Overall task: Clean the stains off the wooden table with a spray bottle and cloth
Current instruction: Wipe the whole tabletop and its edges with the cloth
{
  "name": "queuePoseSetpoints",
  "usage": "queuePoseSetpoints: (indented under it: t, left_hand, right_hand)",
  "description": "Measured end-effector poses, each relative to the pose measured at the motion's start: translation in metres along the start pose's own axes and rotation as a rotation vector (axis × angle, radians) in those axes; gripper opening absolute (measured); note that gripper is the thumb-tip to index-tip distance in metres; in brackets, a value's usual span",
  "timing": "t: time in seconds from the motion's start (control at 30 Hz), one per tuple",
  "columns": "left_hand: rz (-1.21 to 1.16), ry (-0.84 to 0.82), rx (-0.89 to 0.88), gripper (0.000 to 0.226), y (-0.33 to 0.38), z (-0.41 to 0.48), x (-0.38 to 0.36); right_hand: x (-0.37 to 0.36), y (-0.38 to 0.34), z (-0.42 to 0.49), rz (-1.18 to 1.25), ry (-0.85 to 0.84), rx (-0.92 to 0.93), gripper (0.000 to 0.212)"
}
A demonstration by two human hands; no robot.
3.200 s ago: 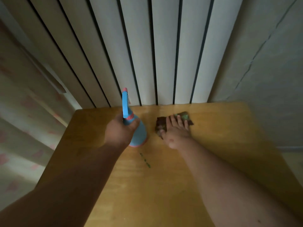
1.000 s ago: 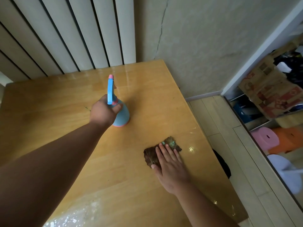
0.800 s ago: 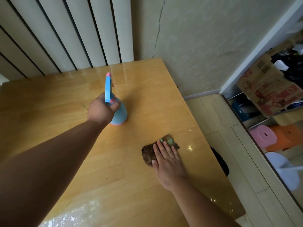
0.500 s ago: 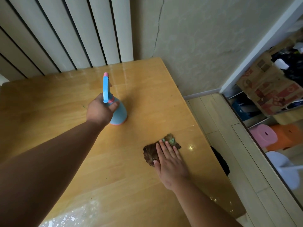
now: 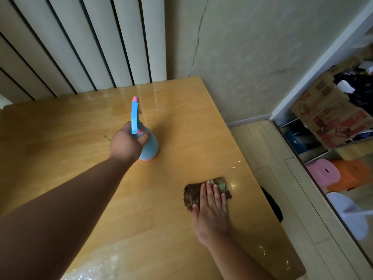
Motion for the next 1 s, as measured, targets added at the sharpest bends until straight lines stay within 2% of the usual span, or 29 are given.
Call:
queuePoseSetpoints:
  t: [0.27,0.53,0.7,0.8,0.87,1.0]
  left_hand:
    - [-0.056,-0.010,-0.002,0.037,-0.003,0.000,-0.002]
    - [-0.051,-0.013,0.008,0.039,-0.001,-0.001,0.000]
    - [-0.059,-0.015,0.020,0.040,-0.001,-0.001,0.000]
    - [-0.064,-0.018,0.014,0.039,-0.002,0.000,0.000]
    - [-0.071,-0.018,0.010,0.039,-0.002,0.000,0.001]
    - [-0.070,-0.014,0.004,0.040,-0.003,-0.001,0.001]
  right_hand:
    - [0.004,-0.003,0.007,0.010,0.010,-0.007,0.066]
    - [0.027,0.001,0.011,0.041,-0.146,0.032,0.071]
    - [0.058,0.013,0.028,0.189,-0.129,0.006,0.049]
    - [0.066,0.027,0.041,0.401,-0.146,-0.068,0.034]
    - [0.069,0.036,0.047,0.548,-0.187,-0.126,0.030]
    - [0.071,0.047,0.053,0.661,-0.209,-0.123,0.025]
Point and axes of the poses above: each hand's wrist, its own z-axis towards the middle knuckle, its own x-axis out of the back of the hand, y = z × x, the point moved 3 cm from there along z, towards the middle knuckle, and after that the axes turned 8 degrees about -z, right-handed, at the moved point
